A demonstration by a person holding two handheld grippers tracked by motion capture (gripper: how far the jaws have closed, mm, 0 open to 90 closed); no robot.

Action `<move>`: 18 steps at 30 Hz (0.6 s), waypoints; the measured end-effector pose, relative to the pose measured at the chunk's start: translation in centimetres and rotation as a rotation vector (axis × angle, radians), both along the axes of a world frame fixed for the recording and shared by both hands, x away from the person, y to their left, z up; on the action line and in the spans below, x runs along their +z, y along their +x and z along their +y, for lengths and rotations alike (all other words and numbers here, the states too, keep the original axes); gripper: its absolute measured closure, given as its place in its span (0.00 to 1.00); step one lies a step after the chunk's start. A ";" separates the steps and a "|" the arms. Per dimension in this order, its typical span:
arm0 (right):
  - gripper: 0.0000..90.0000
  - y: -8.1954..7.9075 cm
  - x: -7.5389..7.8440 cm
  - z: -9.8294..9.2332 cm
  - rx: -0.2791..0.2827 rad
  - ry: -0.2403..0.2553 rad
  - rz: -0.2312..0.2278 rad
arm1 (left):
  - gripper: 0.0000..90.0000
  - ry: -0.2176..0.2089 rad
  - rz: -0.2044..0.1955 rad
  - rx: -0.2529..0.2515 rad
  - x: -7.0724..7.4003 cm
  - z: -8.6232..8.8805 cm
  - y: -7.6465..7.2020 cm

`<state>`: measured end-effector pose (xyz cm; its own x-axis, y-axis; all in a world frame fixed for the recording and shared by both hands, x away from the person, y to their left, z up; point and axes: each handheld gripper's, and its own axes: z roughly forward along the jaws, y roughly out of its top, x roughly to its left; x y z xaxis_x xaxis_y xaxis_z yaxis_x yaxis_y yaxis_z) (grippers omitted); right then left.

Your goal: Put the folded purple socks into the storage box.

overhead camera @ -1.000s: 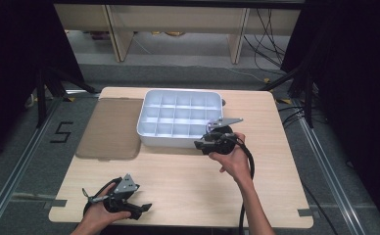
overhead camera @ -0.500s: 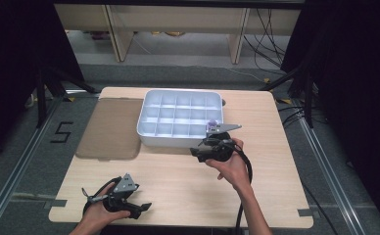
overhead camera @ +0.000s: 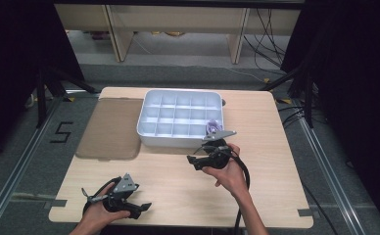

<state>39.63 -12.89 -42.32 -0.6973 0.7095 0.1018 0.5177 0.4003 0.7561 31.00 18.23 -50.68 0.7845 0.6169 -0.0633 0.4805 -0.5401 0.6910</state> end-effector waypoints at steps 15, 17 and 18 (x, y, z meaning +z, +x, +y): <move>0.31 -1.2 -1.3 0.1 -0.002 0.002 0.016 | 0.22 0.003 -0.010 -0.008 0.0 0.0 0.1; 0.31 -1.4 -1.4 0.0 0.014 -0.014 0.035 | 0.22 -0.004 0.006 0.003 0.0 0.0 0.0; 0.31 -1.5 -1.5 0.0 0.021 -0.020 0.030 | 0.22 -0.009 0.007 0.005 0.0 0.0 0.0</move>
